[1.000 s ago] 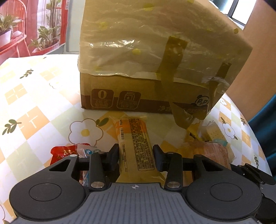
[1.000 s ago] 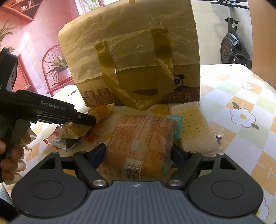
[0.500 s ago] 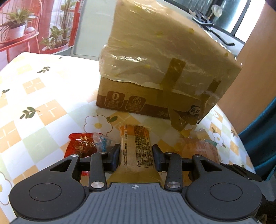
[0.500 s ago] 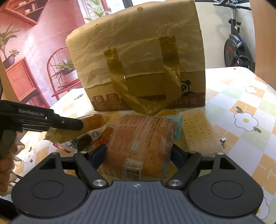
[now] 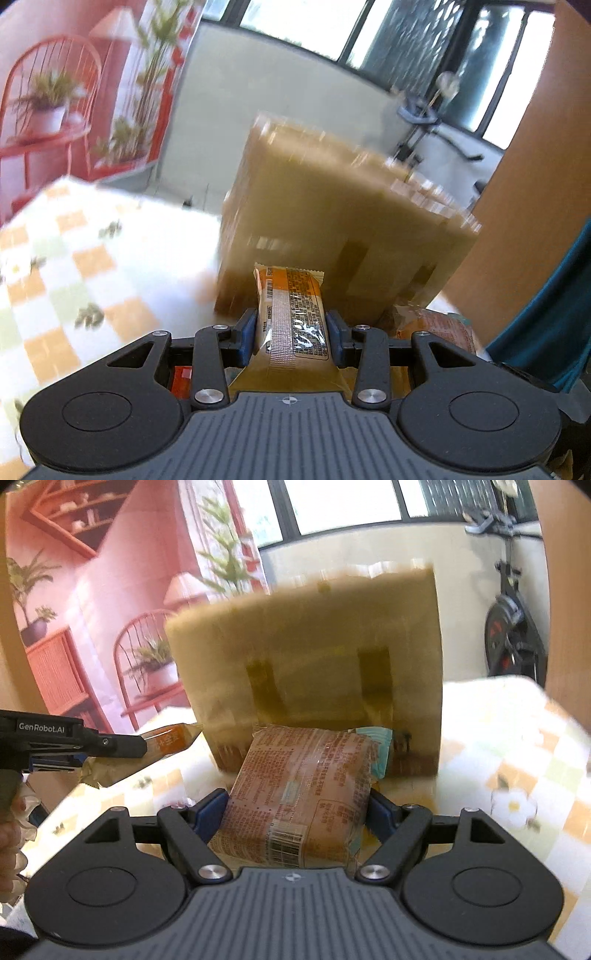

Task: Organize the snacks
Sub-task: 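Carry the snack bar with the left tool to the box while the right tool carries the bread bag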

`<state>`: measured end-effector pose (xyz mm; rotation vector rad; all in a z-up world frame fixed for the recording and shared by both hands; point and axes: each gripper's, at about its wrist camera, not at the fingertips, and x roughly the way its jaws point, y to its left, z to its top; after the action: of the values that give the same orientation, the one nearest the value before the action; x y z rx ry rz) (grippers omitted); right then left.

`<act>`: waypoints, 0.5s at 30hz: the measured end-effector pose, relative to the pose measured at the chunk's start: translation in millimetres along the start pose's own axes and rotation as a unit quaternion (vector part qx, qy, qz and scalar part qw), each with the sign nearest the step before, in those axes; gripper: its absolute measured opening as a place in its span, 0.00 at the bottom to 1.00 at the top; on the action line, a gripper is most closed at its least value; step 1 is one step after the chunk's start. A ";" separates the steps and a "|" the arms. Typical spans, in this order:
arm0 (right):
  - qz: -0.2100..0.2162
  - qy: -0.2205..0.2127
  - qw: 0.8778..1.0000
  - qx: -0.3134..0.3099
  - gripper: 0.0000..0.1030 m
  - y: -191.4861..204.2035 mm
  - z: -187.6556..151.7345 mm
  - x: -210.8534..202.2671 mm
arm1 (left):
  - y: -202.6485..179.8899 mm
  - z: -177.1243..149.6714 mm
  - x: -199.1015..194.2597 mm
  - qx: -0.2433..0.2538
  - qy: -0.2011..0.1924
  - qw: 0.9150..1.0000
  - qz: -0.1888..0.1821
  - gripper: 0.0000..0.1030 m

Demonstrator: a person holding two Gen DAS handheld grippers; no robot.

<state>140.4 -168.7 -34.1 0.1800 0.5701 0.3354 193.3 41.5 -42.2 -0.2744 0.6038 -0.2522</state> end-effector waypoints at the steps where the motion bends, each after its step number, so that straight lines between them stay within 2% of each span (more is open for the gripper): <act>1: 0.003 -0.009 1.000 -0.004 0.78 1.7 7.2 -3.2 | -3.5 5.6 -3.3 0.005 -0.010 1.000 -0.005 0.40; 9: 0.026 -0.084 0.996 -0.025 0.78 10.6 64.5 -24.7 | -36.5 51.3 -16.6 0.044 -0.086 0.995 -0.037 0.40; 15: 0.031 -0.124 0.991 -0.033 0.78 5.6 111.1 -24.1 | -52.6 93.7 10.1 0.064 -0.115 0.990 -0.042 0.40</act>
<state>181.6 -180.4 71.4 0.1728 0.3083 0.3864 248.4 6.0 43.5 -0.2014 0.3473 -0.3335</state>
